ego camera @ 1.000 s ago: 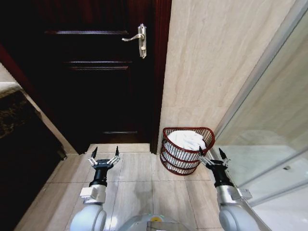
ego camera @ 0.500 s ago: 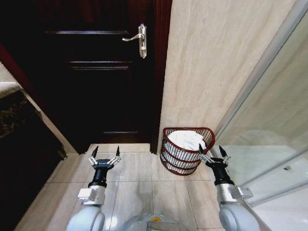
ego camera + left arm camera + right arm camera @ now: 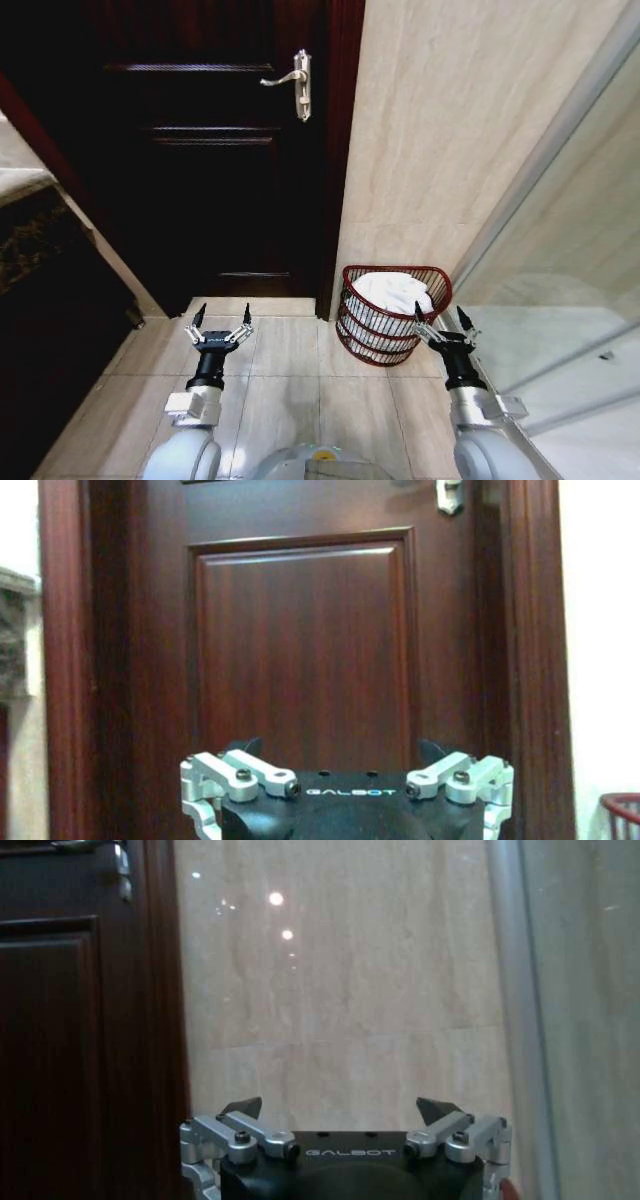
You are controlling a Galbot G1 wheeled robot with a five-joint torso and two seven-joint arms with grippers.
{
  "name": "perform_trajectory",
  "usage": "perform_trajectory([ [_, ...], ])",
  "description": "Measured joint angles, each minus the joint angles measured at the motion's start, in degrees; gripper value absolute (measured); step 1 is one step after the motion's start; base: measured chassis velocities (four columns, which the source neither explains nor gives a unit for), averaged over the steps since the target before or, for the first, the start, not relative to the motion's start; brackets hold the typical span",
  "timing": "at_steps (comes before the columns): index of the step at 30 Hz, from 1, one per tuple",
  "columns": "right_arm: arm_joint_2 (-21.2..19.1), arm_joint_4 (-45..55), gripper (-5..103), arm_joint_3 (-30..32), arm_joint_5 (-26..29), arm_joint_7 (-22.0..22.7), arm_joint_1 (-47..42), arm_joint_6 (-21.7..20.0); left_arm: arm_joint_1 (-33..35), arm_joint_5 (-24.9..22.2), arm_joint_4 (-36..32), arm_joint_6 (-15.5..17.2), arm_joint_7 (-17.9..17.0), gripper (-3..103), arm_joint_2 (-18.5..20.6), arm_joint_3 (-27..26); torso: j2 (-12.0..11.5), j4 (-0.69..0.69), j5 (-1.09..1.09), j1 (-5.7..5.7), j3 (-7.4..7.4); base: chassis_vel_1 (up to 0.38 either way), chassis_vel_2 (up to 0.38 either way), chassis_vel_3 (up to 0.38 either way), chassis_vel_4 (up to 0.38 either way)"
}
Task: Discard the used towel into the hamper.
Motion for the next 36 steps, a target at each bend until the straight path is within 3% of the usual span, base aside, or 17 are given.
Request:
perform_trajectory([
  [11, -0.11, 0.40, 100, 0.06, 0.08, 0.15, 0.17, -0.01, -0.17, 0.24, 0.02, 0.07, 0.00, 100, 0.13, -0.04, 0.52, -0.01, 0.00, 0.13, 0.37, 0.005, 0.002, 0.004, 0.005],
  [36, 0.16, 1.78, 100, 0.15, -0.03, 0.45, -0.37, -0.08, -0.43, -0.24, 0.15, -0.64, -0.13, 100, 0.52, -0.11, 4.93, -0.01, 0.00, 1.34, 3.56, 0.000, 0.000, 0.000, 0.000],
])
